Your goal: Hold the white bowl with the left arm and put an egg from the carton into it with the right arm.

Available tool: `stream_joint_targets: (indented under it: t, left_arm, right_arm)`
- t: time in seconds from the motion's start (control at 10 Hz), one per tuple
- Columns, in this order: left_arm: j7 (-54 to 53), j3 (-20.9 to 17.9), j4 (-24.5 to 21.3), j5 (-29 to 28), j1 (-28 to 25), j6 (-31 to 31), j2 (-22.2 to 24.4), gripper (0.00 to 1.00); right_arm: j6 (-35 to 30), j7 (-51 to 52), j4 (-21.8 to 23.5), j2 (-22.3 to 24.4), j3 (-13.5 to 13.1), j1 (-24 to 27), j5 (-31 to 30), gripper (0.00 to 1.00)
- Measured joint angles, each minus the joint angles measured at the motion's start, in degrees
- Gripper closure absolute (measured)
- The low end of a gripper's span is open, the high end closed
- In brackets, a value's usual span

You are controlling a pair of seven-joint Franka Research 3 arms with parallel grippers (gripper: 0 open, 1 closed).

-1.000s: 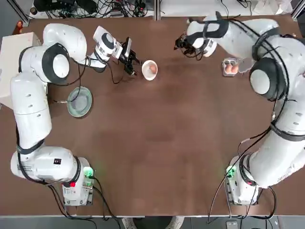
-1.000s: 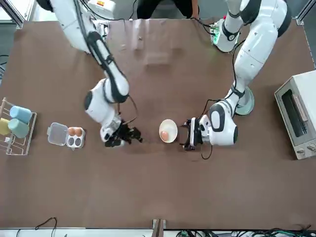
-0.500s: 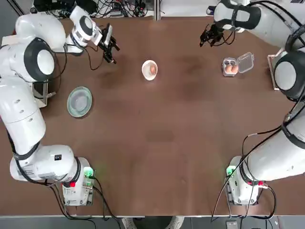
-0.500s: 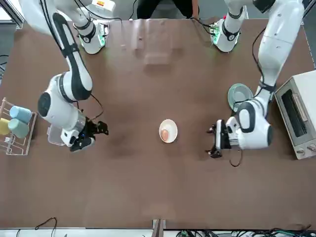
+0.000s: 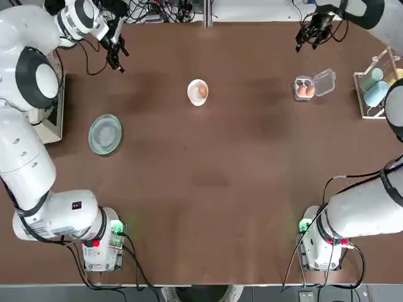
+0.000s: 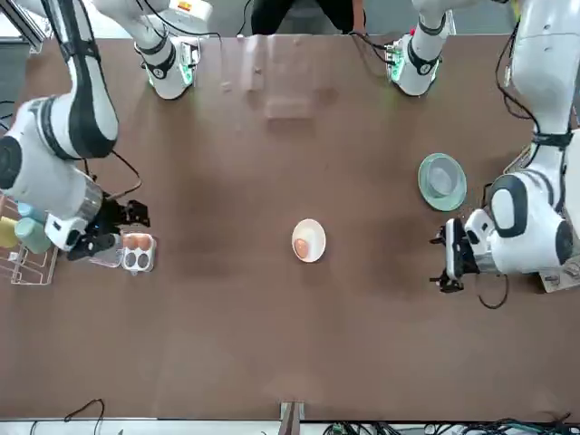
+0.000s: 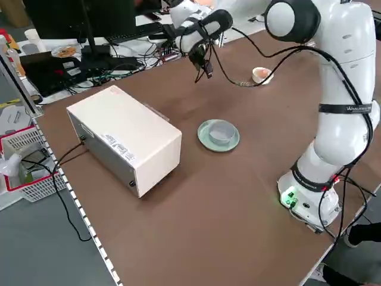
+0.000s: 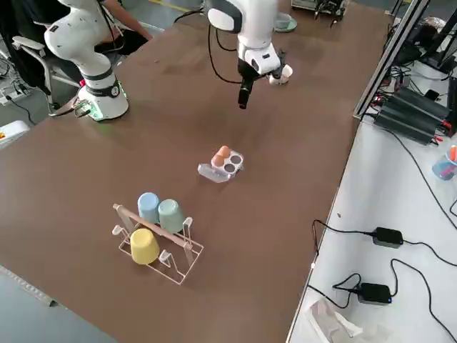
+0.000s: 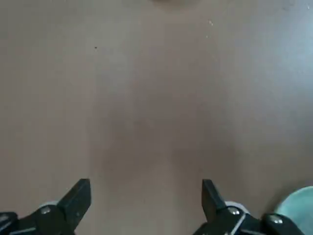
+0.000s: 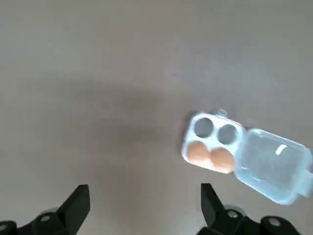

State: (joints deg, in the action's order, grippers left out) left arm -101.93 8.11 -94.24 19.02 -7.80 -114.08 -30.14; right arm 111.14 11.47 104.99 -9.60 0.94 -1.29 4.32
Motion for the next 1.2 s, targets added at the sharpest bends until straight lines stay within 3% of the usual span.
stream_joint_targets:
  t: [0.3, 0.5, 0.9, 1.2]
  left_arm:
    - [14.51, 0.01, 0.95, -7.66, 0.31, 1.83, 5.07, 0.00]
    - [29.79, -0.06, 0.54, -10.06, 0.21, 2.92, 9.56, 0.00]
    - [69.52, 0.62, -4.40, -14.26, 0.40, 3.37, 17.75, 0.00]
    - [77.67, 2.72, -7.24, -15.21, 0.73, 3.39, 21.71, 0.00]
  right_arm:
    - [-11.17, -3.89, -5.50, 4.17, -1.49, 2.05, -3.78, 0.00]
    - [-15.73, -10.04, -9.00, 6.17, -2.08, 1.86, -4.20, 0.00]
    - [-14.97, -14.22, -10.87, 6.70, -2.99, 1.11, -4.27, 0.00]
    - [-14.62, -14.28, -10.90, 6.73, -3.67, 1.04, -4.26, 0.00]
